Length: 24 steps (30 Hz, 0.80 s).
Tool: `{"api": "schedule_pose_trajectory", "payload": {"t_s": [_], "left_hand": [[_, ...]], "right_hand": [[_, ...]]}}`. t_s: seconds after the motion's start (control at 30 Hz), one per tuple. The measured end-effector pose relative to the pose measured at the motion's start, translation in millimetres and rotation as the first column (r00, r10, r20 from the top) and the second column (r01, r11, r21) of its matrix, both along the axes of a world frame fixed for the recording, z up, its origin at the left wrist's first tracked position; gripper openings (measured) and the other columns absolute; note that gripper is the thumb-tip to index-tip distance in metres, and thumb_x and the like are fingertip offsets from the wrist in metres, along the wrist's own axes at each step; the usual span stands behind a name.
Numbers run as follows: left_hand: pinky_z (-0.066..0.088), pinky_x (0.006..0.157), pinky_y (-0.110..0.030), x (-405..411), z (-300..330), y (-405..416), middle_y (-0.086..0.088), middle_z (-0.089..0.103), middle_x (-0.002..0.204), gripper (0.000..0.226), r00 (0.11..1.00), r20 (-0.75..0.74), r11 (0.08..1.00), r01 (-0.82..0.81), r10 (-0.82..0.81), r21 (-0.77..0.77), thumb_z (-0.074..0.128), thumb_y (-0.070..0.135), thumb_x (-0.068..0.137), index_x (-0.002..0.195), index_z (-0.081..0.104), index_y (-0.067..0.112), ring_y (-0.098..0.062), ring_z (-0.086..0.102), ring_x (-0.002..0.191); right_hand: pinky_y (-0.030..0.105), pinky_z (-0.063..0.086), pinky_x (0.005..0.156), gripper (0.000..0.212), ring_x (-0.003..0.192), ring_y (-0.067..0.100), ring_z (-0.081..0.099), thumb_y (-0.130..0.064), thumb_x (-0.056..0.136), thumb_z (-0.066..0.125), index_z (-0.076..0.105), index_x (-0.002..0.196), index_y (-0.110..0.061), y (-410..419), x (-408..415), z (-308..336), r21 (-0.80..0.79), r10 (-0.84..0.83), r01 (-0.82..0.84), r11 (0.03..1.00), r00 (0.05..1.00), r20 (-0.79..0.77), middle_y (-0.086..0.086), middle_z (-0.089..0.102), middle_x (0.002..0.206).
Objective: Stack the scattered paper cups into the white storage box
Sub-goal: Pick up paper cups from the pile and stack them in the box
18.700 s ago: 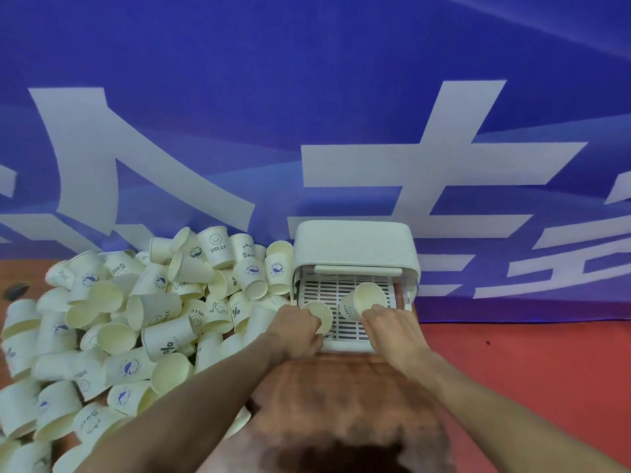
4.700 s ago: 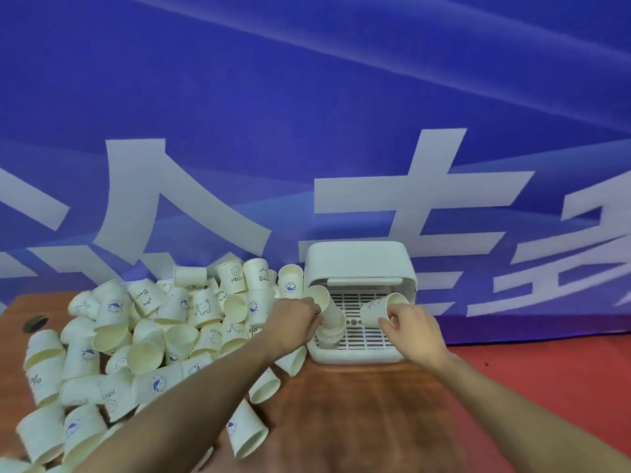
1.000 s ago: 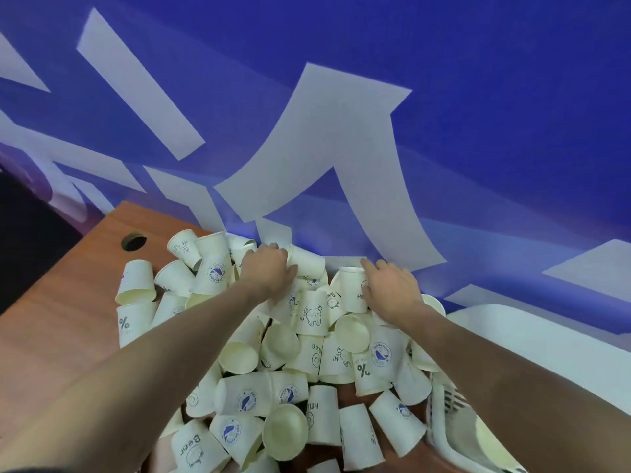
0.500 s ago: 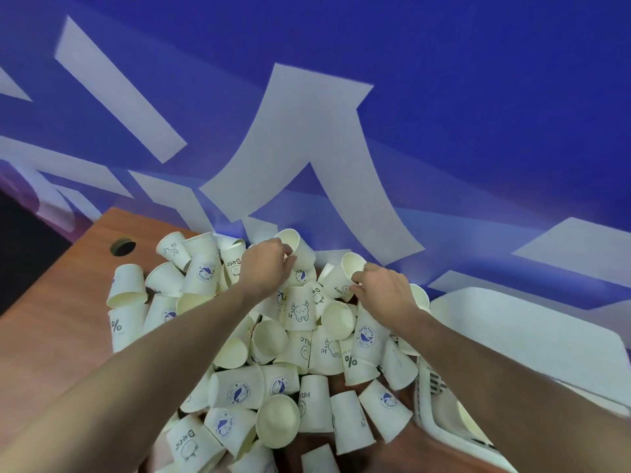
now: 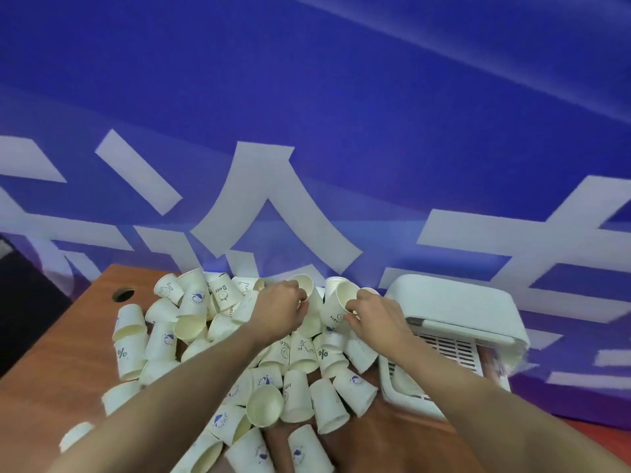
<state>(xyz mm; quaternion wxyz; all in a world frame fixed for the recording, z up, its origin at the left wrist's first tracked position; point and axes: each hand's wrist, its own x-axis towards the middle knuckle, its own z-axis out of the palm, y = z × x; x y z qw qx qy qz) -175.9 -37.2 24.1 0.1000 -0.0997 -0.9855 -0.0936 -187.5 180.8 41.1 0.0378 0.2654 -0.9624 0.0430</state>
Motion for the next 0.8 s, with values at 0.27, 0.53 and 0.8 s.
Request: {"api": "schedule_pose_trajectory", "payload": {"t_s": [0.27, 0.53, 0.8], "left_hand": [[0.032, 0.065, -0.031, 35.4, 1.5, 76.1, 0.001, 0.057, 0.078, 0.026, 0.976, -0.029, 0.975, 0.215, -0.217, -0.059, 0.053, 0.031, 0.090, 0.079, 0.073, 0.018, -0.022, 0.055, 0.079], [0.045, 0.064, -0.034, 44.3, 8.8, 155.9, -0.002, 0.058, 0.077, 0.027, 0.940, -0.003, 0.939, 0.339, -0.340, -0.053, 0.052, 0.030, 0.087, 0.077, 0.071, 0.013, -0.023, 0.055, 0.077], [0.045, 0.061, -0.033, 47.1, -0.6, 204.6, 0.000, 0.057, 0.073, 0.027, 0.912, 0.057, 0.904, 0.410, -0.406, -0.120, 0.054, 0.029, 0.087, 0.073, 0.071, 0.014, -0.022, 0.056, 0.076]], "right_hand": [[0.026, 0.039, 0.046, 0.018, 0.059, 0.022, 0.059, -0.031, 0.063, 0.087, 0.071, 0.065, -0.021, 81.3, 60.1, 4.0, -0.040, -0.070, 0.067, 0.997, 0.995, -0.077, -0.002, 0.056, 0.067], [0.030, 0.037, 0.060, 0.017, 0.084, 0.026, 0.061, -0.033, 0.086, 0.067, 0.075, 0.088, -0.018, 162.3, 89.9, 3.7, -0.097, -0.220, 0.215, 0.972, 0.975, -0.045, 0.001, 0.061, 0.089], [0.030, 0.036, 0.063, 0.024, 0.095, 0.020, 0.056, -0.040, 0.094, 0.055, 0.071, 0.097, -0.022, 214.6, 106.1, -6.8, -0.097, -0.318, 0.319, 0.943, 0.948, 0.028, -0.004, 0.055, 0.098]]}}
